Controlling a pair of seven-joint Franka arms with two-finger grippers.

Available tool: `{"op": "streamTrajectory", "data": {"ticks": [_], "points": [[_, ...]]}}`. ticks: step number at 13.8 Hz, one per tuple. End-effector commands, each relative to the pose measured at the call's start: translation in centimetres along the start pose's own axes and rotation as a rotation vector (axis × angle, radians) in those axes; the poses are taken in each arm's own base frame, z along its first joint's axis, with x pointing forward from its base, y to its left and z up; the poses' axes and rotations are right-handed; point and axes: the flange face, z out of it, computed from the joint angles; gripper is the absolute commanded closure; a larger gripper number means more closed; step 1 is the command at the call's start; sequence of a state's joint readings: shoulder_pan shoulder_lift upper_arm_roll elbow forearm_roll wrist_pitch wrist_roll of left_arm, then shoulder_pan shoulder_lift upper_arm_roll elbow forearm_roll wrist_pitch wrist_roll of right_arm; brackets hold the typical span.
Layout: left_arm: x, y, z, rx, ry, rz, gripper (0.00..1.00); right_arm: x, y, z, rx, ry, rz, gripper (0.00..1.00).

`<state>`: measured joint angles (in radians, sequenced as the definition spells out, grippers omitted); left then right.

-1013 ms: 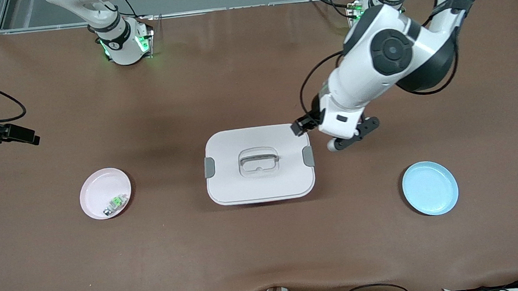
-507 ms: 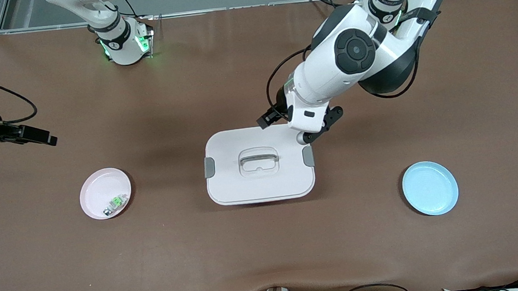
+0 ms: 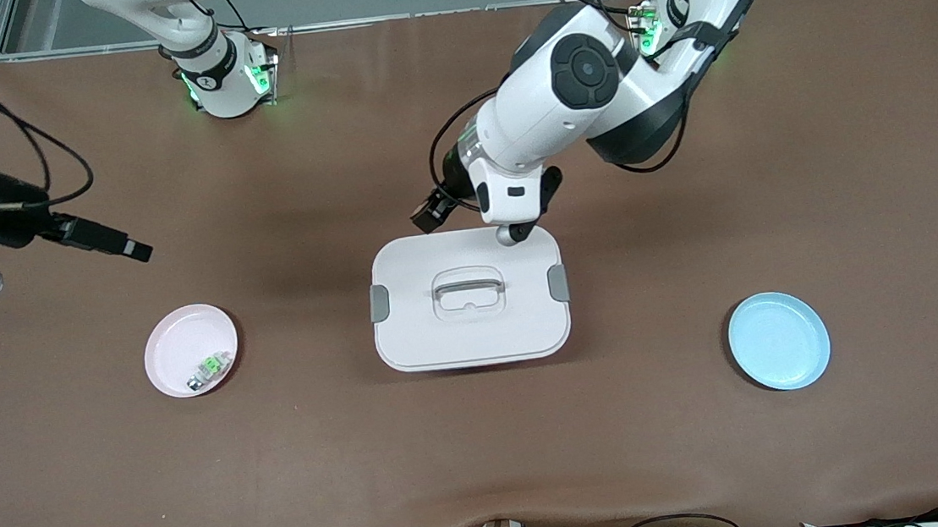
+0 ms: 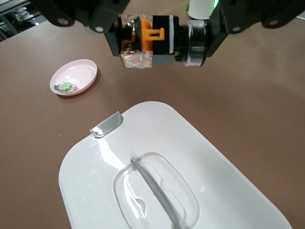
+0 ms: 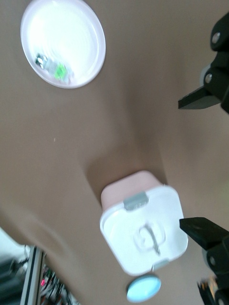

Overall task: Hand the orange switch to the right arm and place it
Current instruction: 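Lift the orange switch and carry it over the white box, then hold the switch over the box while the right gripper reaches toward it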

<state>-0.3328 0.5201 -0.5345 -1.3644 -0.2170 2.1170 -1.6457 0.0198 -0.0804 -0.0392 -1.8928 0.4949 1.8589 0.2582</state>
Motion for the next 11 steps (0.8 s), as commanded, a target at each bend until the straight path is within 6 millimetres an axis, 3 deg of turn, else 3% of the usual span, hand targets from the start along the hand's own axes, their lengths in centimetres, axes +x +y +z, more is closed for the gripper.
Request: {"op": "streamTrajectory", "data": {"ticks": [1, 3, 5, 11], "points": [[-0.9, 0.7, 1.2, -0.026, -0.036, -0.08, 1.0, -4.8, -0.4, 1.7, 0.085, 0.049, 0.049, 0.0], [-1.7, 0.7, 2.0, -0.04, -0.042, -0.123, 1.0, -5.4, -1.0, 1.9, 0.133, 0.046, 0.06, 0.0], [-1.6, 0.7, 2.1, -0.04, -0.043, -0.138, 1.0, -7.0, -3.1, 1.9, 0.155, 0.067, 0.075, 0.0], [-1.2, 0.8, 2.6, -0.041, -0.045, -0.143, 1.0, -14.4, -10.3, 7.4, 0.171, 0.181, -0.034, 0.0]]}}
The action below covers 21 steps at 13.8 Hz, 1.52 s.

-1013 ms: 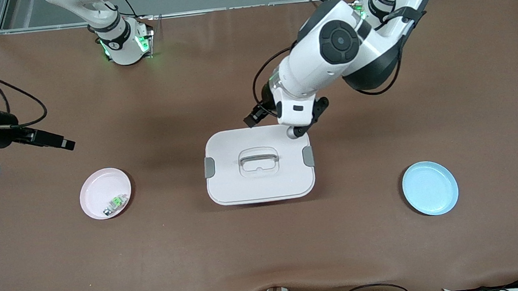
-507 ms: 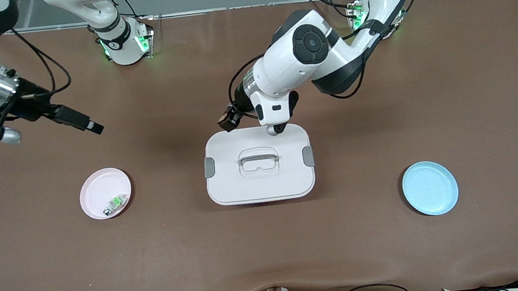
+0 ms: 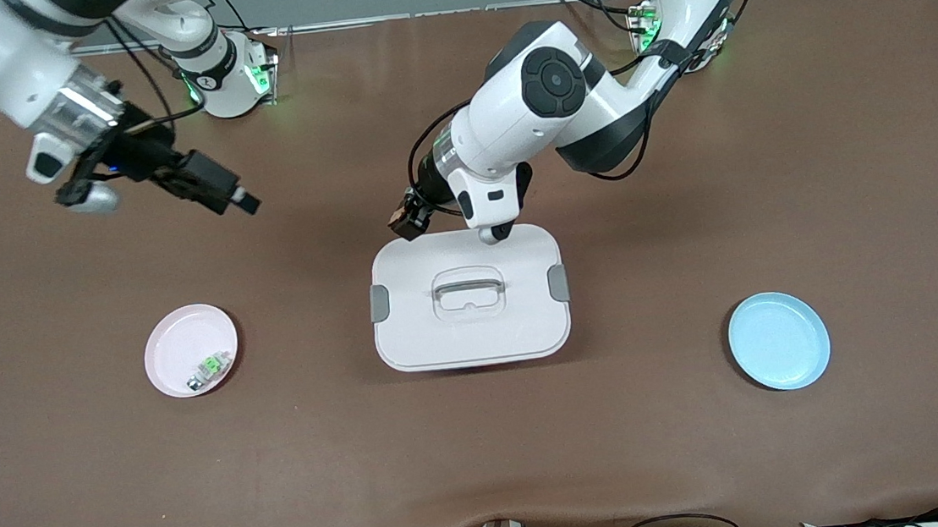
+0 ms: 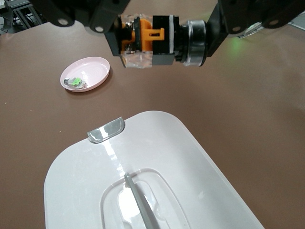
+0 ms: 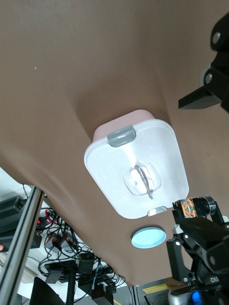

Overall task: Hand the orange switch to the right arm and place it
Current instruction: 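Hold the switch over the box while the right gripper reaches toward it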

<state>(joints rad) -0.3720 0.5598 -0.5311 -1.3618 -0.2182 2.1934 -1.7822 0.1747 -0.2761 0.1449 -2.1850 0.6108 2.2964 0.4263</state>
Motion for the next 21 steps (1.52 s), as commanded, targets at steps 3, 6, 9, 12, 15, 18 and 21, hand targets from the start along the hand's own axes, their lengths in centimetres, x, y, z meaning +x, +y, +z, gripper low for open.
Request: {"op": "streamTrajectory", "data": {"ticks": [3, 6, 9, 12, 15, 18, 21], "points": [[-0.2, 0.6, 0.0, -0.014, -0.023, -0.017, 1.0, -4.9, -3.7, 2.6, 0.073, 0.061, 0.007, 0.0], [-0.1, 0.6, 0.1, -0.013, -0.022, -0.016, 1.0, -6.2, -3.5, 5.3, 0.096, 0.107, 0.034, 0.0], [-0.1, 0.6, 0.1, -0.015, -0.022, -0.016, 1.0, -8.4, -3.1, 8.8, 0.164, 0.136, 0.104, 0.0], [0.1, 0.6, 0.5, -0.01, -0.023, -0.019, 1.0, -8.7, -2.7, 12.1, 0.157, 0.16, 0.12, 0.0], [0.1, 0.9, 0.1, -0.017, -0.025, -0.019, 1.0, -10.4, -2.7, 15.1, 0.179, 0.186, 0.153, 0.0], [0.4, 0.9, 0.5, -0.012, -0.025, -0.023, 1.0, -11.3, -3.0, 16.3, 0.182, 0.194, 0.144, 0.0], [0.4, 0.9, 0.6, -0.011, -0.025, -0.022, 1.0, -12.8, -3.7, 16.7, 0.198, 0.181, 0.152, 0.0]]}}
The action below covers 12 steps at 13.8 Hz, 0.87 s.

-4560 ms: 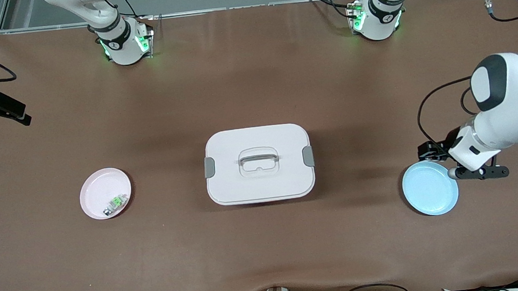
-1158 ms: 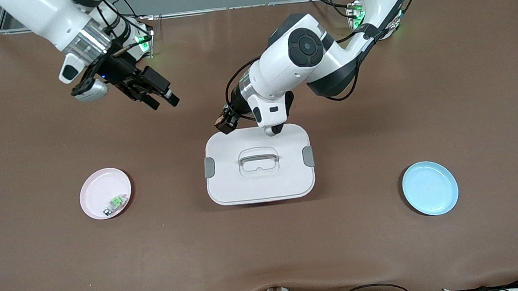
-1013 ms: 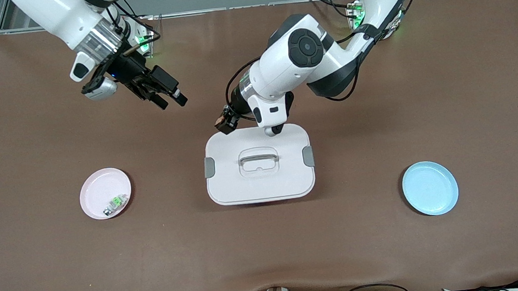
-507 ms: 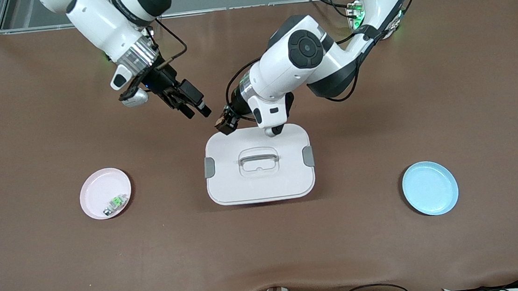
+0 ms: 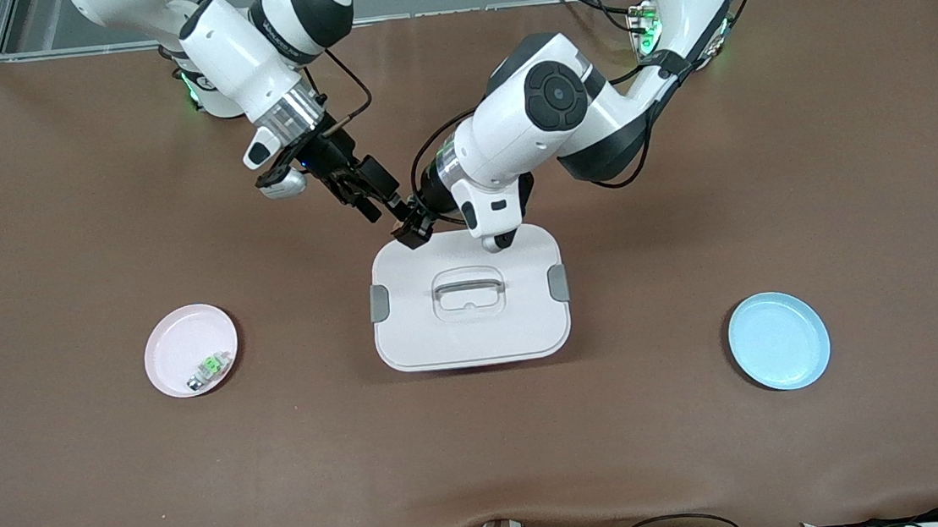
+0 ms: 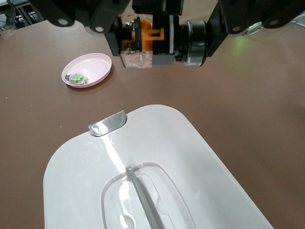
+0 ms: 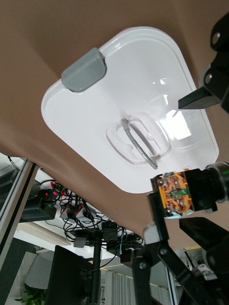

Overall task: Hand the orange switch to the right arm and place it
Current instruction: 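Hold the switch over the box while the right gripper reaches toward it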

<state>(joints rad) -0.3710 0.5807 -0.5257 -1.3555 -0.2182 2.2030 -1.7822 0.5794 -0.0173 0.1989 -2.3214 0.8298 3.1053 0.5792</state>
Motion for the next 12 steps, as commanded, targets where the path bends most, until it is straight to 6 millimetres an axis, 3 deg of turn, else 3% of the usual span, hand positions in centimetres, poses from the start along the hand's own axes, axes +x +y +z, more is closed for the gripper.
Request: {"op": "streamTrajectory", "data": {"ticks": [1, 5, 12], "points": [[-0.6, 0.5, -0.3, -0.012, -0.024, -0.007, 1.0, -1.2, -0.6, -0.1, 0.024, -0.008, 0.024, 0.0], [-0.6, 0.5, -0.2, -0.011, -0.024, -0.008, 1.0, -1.9, -1.5, -0.2, 0.037, -0.017, -0.028, 0.0], [-0.6, 0.5, -0.2, -0.011, -0.024, -0.006, 1.0, -1.3, -2.4, 0.7, 0.048, -0.014, -0.088, 0.0]]}}
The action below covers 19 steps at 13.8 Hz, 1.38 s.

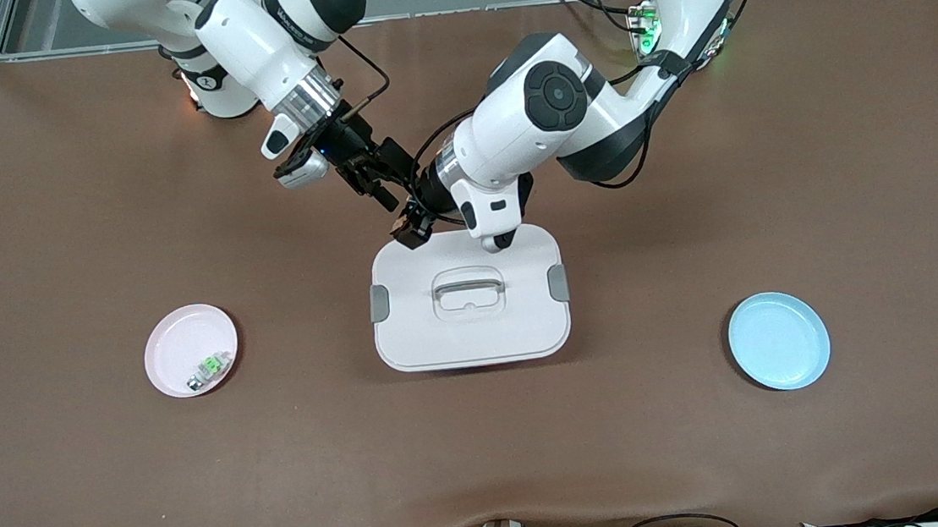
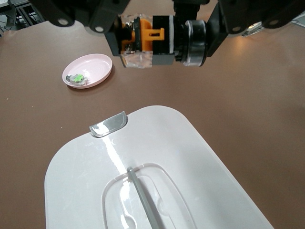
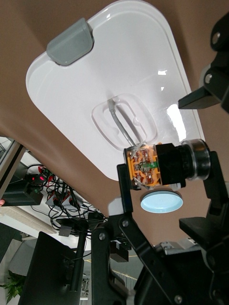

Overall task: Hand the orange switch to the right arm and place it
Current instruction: 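Close the right gripper on the orange switch beside the left gripper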

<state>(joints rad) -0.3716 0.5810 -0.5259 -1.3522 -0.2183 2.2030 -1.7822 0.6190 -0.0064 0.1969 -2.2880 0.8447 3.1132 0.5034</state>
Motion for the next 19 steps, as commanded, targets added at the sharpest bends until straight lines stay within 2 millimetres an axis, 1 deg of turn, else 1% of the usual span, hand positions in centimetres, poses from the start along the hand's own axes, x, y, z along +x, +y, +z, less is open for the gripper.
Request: {"op": "streamTrajectory", "data": {"ticks": [1, 3, 4, 5, 8, 9, 10, 11, 12, 14, 16, 17, 18, 19], "points": [[-0.47, 0.43, -0.06, -0.008, -0.023, -0.006, 1.0, 0.47, -0.61, 0.86, 0.013, 0.004, -0.013, 0.02], [-0.37, 0.47, -0.11, -0.009, -0.023, -0.006, 1.0, 0.6, -0.34, 1.11, 0.007, 0.005, -0.027, 0.13], [-0.37, 0.47, -0.11, -0.009, -0.023, -0.006, 1.0, 0.6, -0.3, 1.23, 0.005, 0.004, -0.033, 0.16], [-0.29, 0.5, -0.12, -0.01, -0.022, -0.006, 1.0, 0.6, -0.3, 1.23, 0.005, 0.004, -0.042, 0.21], [-0.27, 0.47, -0.06, -0.008, -0.021, -0.007, 1.0, 0.67, -0.24, 1.29, 0.004, 0.005, -0.068, 0.54], [-0.26, 0.47, -0.06, -0.009, -0.02, -0.006, 1.0, 0.75, -0.21, 1.28, 0.003, 0.006, -0.078, 0.71], [-0.21, 0.47, 0.03, -0.007, -0.02, -0.007, 1.0, 0.77, -0.27, 1.26, 0.005, 0.006, -0.078, 0.93], [-0.16, 0.47, 0.29, -0.004, -0.021, -0.008, 1.0, 0.8, -0.32, 1.23, 0.006, 0.007, -0.069, 1.0], [-0.1, 0.47, 0.38, -0.003, -0.02, -0.006, 0.99, 0.86, -0.52, 1.17, 0.011, 0.008, -0.064, 1.0], [-0.1, 0.47, 0.38, -0.003, -0.02, -0.006, 0.91, 0.86, -0.45, 1.23, 0.009, 0.007, -0.061, 1.0], [-0.09, 0.47, 0.38, -0.003, -0.02, -0.008, 0.8, 0.8, -0.48, 1.23, 0.01, 0.007, -0.061, 1.0], [0.02, 0.48, 0.4, -0.002, -0.019, -0.009, 0.61, 0.79, -0.47, 1.24, 0.01, 0.006, -0.061, 1.0], [-0.06, 0.44, 0.45, -0.002, -0.017, -0.006, 0.18, 0.78, -0.54, 1.23, 0.011, 0.005, -0.062, 1.0], [0.06, 0.48, 0.34, -0.004, -0.012, -0.002, 0.0, 0.81, -0.62, 1.2, 0.013, 0.007, -0.062, 1.0]]}}
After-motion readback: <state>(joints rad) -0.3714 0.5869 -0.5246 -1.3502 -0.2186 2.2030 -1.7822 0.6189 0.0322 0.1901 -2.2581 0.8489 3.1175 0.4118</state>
